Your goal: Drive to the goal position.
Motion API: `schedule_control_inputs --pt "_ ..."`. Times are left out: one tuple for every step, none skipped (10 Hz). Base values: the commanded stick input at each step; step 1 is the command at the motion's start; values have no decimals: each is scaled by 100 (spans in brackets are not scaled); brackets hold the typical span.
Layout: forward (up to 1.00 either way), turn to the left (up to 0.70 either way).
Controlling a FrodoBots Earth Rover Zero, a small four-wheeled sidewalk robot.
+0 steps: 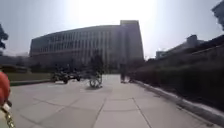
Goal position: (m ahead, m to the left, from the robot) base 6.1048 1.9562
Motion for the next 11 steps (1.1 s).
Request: schedule_control_inputs --pt "70 0" --pt "70 0" --pt "70 0" --pt "70 0" --pt "70 0" --pt "70 0" --pt "70 0" --pt "70 0" --pt "70 0" --pt "70 0" --pt "70 0"
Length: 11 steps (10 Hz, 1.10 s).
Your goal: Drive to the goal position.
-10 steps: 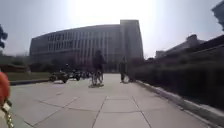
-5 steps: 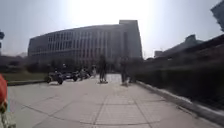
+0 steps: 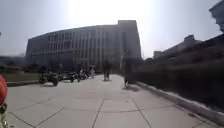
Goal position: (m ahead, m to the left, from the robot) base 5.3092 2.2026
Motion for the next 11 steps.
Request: schedule_control_inputs --pt "70 0" --pt "70 0" --pt "70 0" --pt "70 0" --pt "70 0" --pt "70 0" --pt "70 0" --pt "70 0" --pt "70 0" --pt "70 0" --pt "70 0"
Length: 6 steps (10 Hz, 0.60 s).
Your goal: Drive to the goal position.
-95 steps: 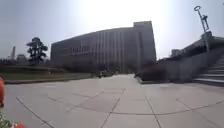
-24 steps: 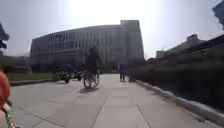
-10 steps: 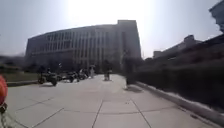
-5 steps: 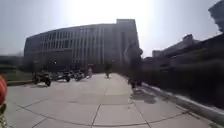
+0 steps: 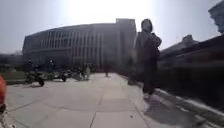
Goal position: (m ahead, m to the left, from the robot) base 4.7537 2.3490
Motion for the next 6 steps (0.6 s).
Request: schedule_control_inputs --pt "70 0" --pt "70 0" --pt "70 0" --pt "70 0" --pt "70 0" --pt "70 0"
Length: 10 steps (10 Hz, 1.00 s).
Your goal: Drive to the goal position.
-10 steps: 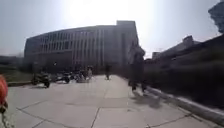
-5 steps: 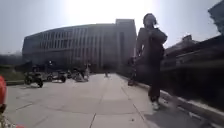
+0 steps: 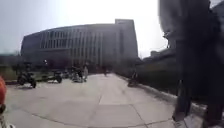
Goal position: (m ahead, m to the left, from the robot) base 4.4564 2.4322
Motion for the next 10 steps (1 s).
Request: schedule_control_inputs --pt "70 0" --pt "70 0" --pt "70 0" --pt "70 0" --pt "70 0" --pt "70 0" --pt "70 0" --pt "70 0" --pt "70 0" --pt "70 0"
